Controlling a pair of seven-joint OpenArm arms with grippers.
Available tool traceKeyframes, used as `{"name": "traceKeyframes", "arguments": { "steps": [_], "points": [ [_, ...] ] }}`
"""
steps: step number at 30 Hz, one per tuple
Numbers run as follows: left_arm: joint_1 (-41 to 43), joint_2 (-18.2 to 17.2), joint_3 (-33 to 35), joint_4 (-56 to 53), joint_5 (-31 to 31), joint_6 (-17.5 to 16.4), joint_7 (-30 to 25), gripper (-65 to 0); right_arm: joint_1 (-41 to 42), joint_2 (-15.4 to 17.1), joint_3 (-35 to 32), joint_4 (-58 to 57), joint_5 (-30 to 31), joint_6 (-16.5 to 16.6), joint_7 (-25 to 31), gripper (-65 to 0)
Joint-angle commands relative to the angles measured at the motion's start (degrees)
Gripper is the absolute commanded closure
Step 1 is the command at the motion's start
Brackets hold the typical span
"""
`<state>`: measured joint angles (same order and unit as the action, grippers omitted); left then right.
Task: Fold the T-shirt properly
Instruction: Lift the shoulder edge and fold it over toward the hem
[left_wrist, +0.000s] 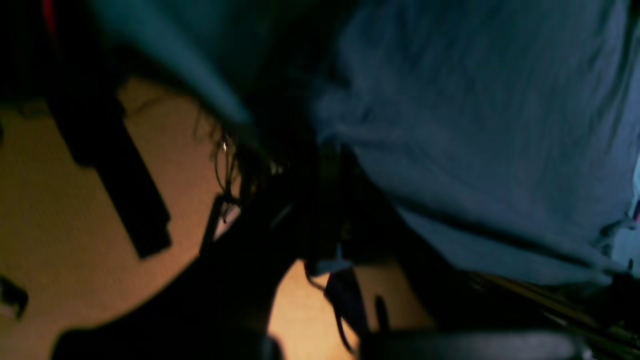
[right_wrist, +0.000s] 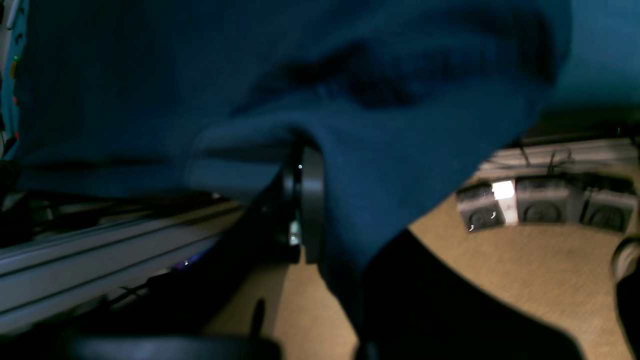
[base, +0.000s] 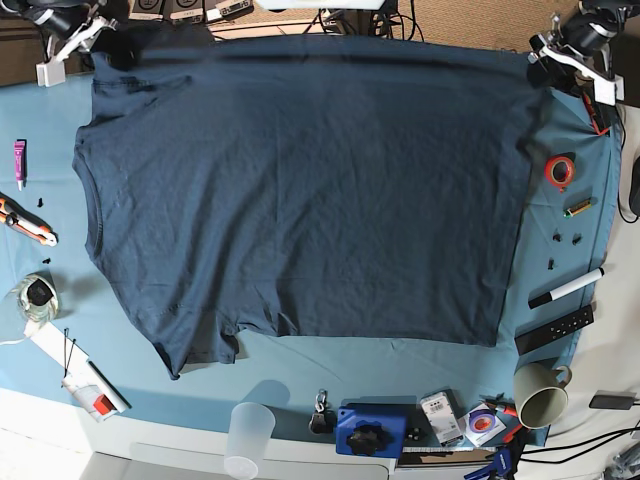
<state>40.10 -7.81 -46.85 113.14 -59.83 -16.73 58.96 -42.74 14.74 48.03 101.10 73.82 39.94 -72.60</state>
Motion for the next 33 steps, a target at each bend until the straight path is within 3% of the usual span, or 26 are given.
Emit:
{"name": "traceKeyframes", "arguments": {
  "steps": [1,7,15,22,28,33],
  "points": [
    [0.0,-0.8,-0.5,1.9,-0.6,0.1,-1.9,0.0,0.3,1.0,0.9,1.3,1.1,0.1,1.2,0.0],
    [-3.9,-0.8,0.0,3.2,2.9,0.2,-3.1,0.0,5.1,1.1,0.8,1.6,-3.9,0.1,3.3,0.0],
    [-6.3,-1.4,8.1,3.2,11.4,0.4,-10.6,0.0,10.7,1.5,0.7,1.6,-10.3,0.1,7.0,0.0],
    [-13.3,-1.8,8.9,3.1,18.6,2.3,-11.0,0.0,15.6,1.5,0.7,1.5,-15.5,0.1,9.9,0.0],
    [-15.1,-5.2,9.0,0.9,18.9,2.1,-13.9,0.0,19.0,2.2,-2.8,0.9,-20.0,0.1,11.6,0.0],
    [-17.4,-7.8,12.4,-1.9,19.2,1.5,-14.0,0.0,22.2,3.0,-7.3,-2.4,-26.5,0.1,16.3,0.0]
  ]
}}
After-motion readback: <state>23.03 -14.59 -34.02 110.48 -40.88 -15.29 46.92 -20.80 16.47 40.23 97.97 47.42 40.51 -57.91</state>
